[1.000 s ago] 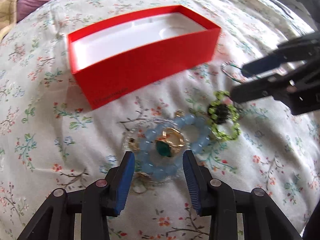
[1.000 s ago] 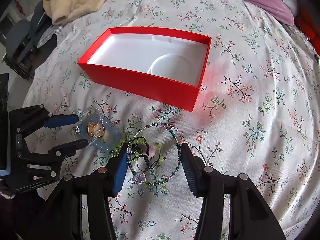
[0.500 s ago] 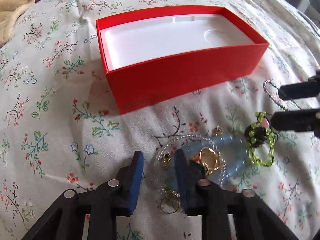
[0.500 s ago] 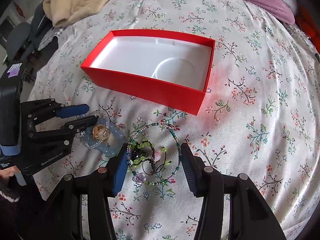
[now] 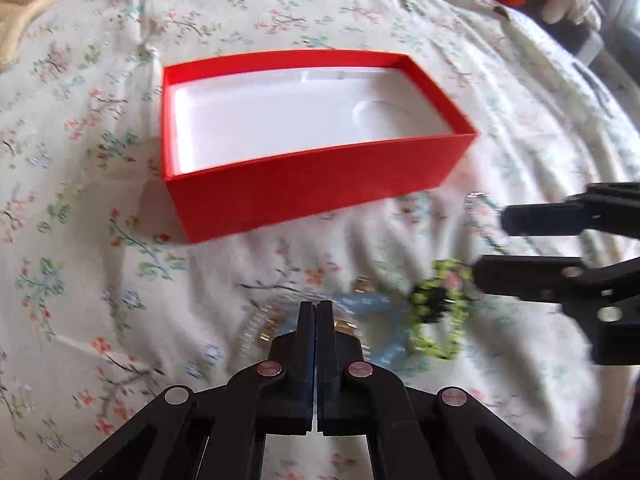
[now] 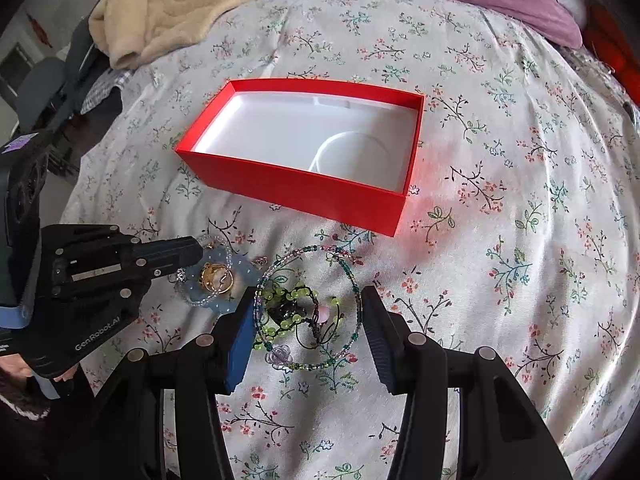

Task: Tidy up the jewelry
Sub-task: 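Lower the left tool and grasp the clear crystal bracelet while the right tool holds the beaded bracelet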

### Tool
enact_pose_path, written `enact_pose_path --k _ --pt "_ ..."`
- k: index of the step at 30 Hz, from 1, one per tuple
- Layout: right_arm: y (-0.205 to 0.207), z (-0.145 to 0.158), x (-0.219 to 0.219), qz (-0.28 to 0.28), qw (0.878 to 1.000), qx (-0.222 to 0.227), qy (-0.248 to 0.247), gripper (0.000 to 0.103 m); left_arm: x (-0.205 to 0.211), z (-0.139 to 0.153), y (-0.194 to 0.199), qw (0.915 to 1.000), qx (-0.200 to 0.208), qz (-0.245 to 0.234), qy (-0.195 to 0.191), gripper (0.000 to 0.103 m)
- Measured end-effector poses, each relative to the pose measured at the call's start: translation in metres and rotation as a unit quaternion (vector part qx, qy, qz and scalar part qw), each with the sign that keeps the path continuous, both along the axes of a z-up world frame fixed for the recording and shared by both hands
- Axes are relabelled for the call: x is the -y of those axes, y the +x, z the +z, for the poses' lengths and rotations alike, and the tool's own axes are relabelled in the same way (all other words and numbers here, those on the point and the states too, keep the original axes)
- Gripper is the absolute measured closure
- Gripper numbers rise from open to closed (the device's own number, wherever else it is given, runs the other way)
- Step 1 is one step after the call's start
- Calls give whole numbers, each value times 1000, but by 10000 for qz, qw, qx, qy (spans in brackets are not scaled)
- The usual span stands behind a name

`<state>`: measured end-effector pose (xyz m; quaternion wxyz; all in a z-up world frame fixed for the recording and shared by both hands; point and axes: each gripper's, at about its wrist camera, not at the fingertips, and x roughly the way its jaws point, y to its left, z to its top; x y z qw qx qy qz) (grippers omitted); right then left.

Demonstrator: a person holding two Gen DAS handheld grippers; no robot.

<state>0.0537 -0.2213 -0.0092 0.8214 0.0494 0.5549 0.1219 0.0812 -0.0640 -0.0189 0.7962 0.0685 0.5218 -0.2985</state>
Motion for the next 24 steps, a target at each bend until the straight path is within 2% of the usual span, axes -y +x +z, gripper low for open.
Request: enact_pose_path --k 1,2,3,5,8,12,19,24 --pt "-1 1 0 6 10000 9 3 49 0 1 -1 10000 -15 19 35 97" --pt "-2 1 -1 8 10000 14 10 49 2 0 -1 9999 -28 5 101 82" --pt "-2 2 -1 10 10000 11 16 49 3 -1 -2 9998 -11 -10 189 59" --pt "-3 1 -3 23 10000 -1 27 49 9 -4 -4 9990 174 44 414 40" --pt "-4 1 -5 45 10000 -17 32 49 17 -12 -1 9984 73 -80 548 37" --pt "-5 0 -6 57 10000 -33 54 49 23 -26 -5 9945 129 -410 951 31" --pt "-5 0 -5 53 9999 -49 107 49 6 -24 -7 9914 171 -936 893 28" --pt "-6 -1 -3 33 9999 -67 143 49 0 -34 -11 9873 240 -1230 977 29"
